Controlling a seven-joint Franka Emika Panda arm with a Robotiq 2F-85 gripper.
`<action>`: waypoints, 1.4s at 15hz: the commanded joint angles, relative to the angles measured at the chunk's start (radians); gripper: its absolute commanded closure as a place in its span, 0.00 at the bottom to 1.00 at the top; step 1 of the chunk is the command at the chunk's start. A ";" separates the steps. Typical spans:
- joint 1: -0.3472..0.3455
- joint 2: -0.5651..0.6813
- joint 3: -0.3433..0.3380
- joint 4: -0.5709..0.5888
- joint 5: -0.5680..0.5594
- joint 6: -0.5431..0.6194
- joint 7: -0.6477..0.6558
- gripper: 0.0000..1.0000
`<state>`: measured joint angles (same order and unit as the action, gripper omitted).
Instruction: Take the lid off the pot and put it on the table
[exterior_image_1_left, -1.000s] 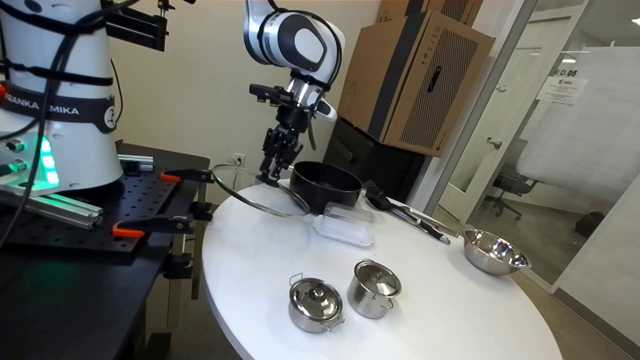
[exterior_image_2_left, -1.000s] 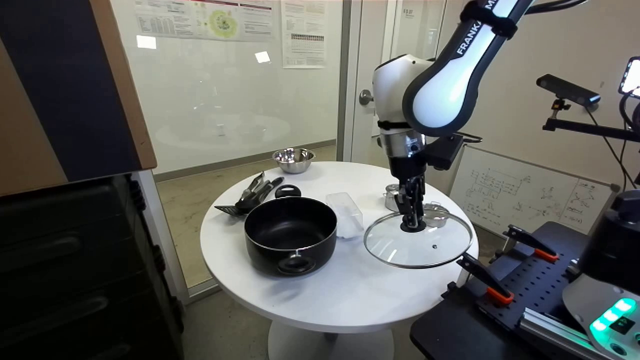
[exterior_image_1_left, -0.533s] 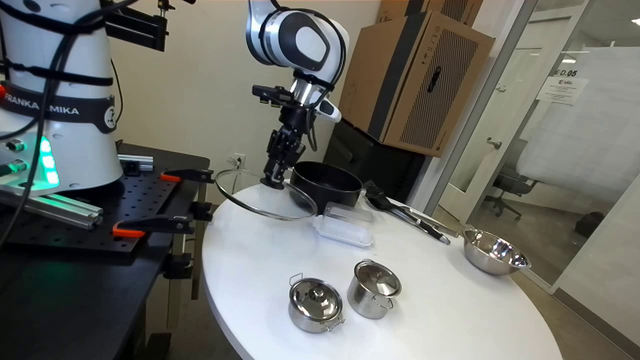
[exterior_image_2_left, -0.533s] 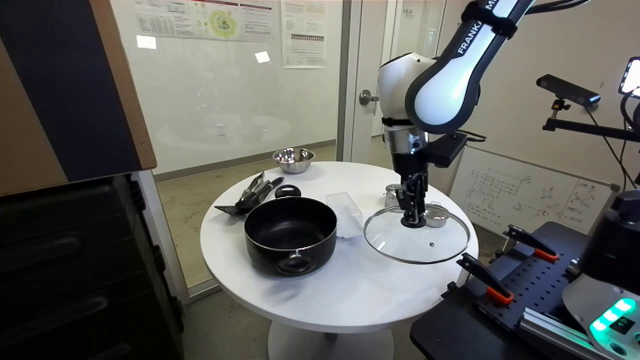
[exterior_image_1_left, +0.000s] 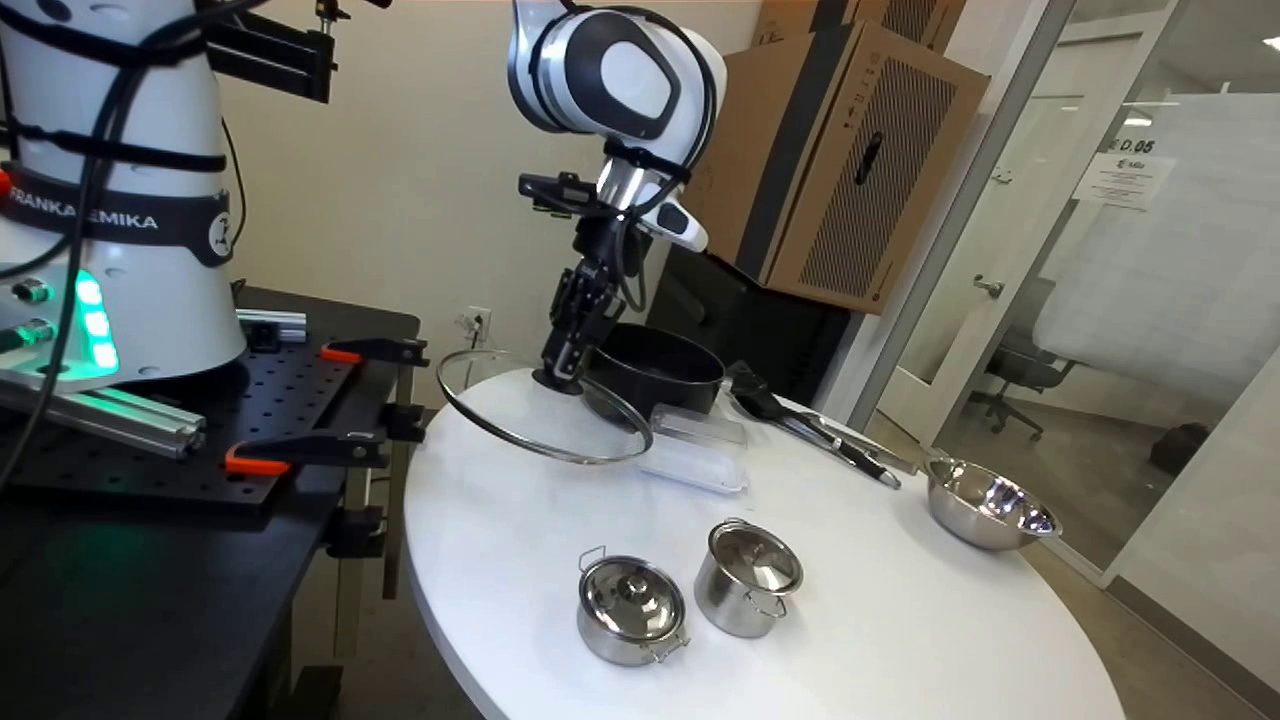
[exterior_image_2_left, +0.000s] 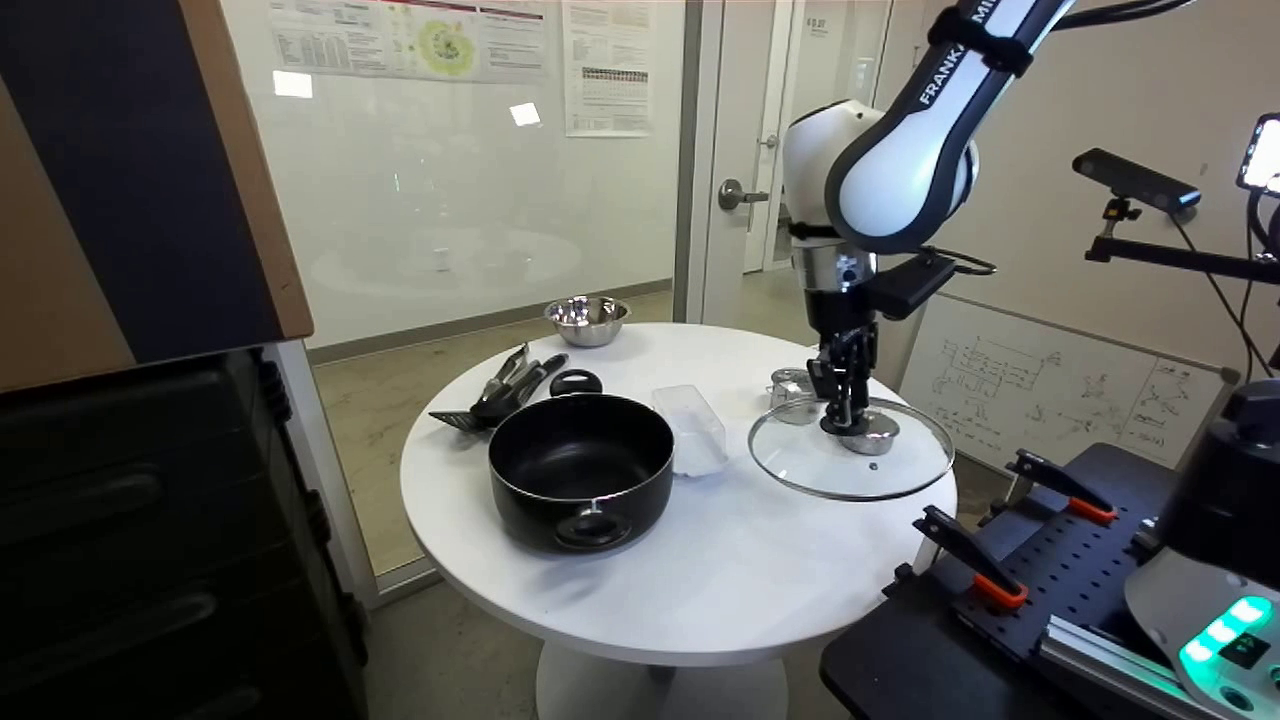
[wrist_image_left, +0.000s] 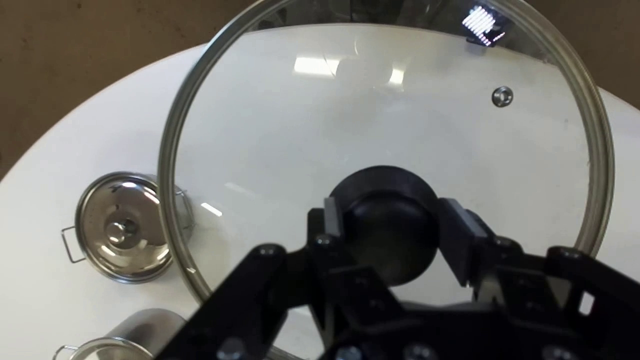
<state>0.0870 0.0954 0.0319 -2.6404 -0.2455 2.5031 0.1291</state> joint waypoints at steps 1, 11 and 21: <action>-0.012 0.026 -0.021 0.013 -0.053 0.008 0.043 0.76; 0.060 0.212 -0.068 0.093 -0.091 0.190 0.177 0.76; 0.186 0.383 -0.157 0.184 -0.097 0.220 0.262 0.76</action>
<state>0.2311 0.4457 -0.0848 -2.4926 -0.3265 2.7003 0.3512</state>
